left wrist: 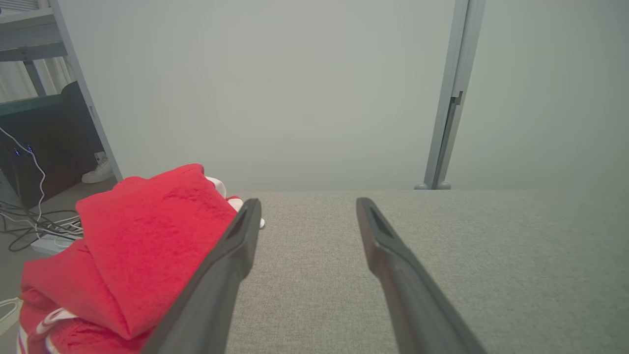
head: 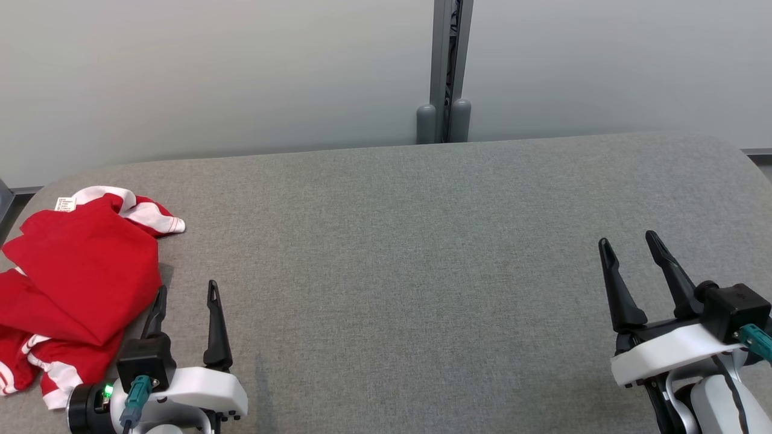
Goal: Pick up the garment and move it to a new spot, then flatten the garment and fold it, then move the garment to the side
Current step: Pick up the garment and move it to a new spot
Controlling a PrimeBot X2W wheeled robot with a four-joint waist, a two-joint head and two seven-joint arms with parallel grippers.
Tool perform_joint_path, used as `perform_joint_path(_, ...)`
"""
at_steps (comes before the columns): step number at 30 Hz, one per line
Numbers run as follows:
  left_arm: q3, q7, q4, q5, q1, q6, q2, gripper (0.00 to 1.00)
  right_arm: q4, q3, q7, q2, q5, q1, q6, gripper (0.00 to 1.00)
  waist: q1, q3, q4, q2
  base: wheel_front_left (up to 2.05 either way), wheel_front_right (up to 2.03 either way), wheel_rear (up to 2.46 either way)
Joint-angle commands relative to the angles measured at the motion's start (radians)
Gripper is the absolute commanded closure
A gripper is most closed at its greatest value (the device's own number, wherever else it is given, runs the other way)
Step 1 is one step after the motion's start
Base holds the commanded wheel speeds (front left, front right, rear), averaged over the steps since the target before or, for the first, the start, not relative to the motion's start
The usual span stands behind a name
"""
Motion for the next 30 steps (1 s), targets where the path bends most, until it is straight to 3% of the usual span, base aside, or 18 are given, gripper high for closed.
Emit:
perform_joint_path(1,0.003,-0.003,0.002,-0.007,-0.01,0.003,0.003,0.0,0.002,-0.002,-0.003,-0.008,0.004,0.006,0.002,0.0,0.0,0.0,0.001,0.0,0.0,0.0,0.0)
perform_joint_path(13,0.005,-0.003,0.003,-0.008,-0.016,0.001,0.003,0.0,0.002,-0.008,-0.003,-0.006,0.006,0.017,0.002,0.0,0.0,-0.002,0.028,0.0,0.0,0.0,0.0)
perform_joint_path(30,0.018,-0.003,0.013,-0.001,-0.01,-0.01,0.008,0.0,-0.002,0.002,-0.003,0.011,0.027,0.038,0.002,0.0,0.0,-0.016,0.209,0.0,0.0,0.0,0.0)
